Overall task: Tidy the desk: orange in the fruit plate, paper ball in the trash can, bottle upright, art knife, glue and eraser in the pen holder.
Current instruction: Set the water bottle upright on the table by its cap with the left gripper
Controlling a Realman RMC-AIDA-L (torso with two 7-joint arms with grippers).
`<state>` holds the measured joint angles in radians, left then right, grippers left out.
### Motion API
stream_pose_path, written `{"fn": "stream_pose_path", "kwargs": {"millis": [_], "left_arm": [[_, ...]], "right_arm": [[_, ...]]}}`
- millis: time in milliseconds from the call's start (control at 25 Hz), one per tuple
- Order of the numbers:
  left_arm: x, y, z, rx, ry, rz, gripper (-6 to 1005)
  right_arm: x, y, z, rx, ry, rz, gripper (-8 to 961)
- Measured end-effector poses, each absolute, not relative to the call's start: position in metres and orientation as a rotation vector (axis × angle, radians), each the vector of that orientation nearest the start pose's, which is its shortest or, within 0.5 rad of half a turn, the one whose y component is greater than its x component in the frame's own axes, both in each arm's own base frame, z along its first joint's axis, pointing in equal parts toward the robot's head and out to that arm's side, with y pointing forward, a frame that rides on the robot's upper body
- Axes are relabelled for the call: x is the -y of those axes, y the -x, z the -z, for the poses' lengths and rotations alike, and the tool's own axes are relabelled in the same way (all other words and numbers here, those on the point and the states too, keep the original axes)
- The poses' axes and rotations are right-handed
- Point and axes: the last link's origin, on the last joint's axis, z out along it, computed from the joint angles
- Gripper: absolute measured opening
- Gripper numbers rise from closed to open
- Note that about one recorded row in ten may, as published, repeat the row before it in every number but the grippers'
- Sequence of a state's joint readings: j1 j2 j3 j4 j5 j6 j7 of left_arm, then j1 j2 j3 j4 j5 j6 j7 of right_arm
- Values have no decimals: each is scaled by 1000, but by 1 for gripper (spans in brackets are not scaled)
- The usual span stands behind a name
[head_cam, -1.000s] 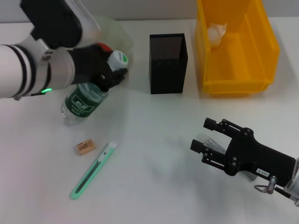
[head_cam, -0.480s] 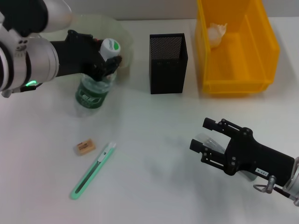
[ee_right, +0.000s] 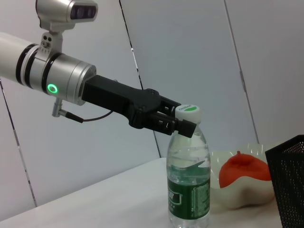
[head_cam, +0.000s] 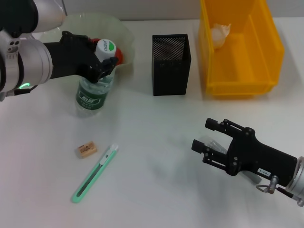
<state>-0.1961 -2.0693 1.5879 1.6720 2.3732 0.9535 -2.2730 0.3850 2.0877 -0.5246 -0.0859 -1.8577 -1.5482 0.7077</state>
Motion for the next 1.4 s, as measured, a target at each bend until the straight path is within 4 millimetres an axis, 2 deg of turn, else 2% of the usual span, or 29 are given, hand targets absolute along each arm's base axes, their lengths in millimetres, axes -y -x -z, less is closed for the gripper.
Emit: {"fn": "stream_pose_path", "kwargs": {"millis": [400,640,1080,1400], "left_arm": [[-336,178,-23,459,2381,125,447],[-333,182,-30,487,2373,223,448],[-333,195,-30,537,2366,235,450],[-332,200,-34,556,2362,348,452]], "right_arm": [[-241,-297,70,-578,2464,-1006,722],[-242,-297,70,-575,2466,-1007,722],[-242,-296,70,-576,2466,-1009,723],[-241,-296,71,-581,2466,-1012,722]]}}
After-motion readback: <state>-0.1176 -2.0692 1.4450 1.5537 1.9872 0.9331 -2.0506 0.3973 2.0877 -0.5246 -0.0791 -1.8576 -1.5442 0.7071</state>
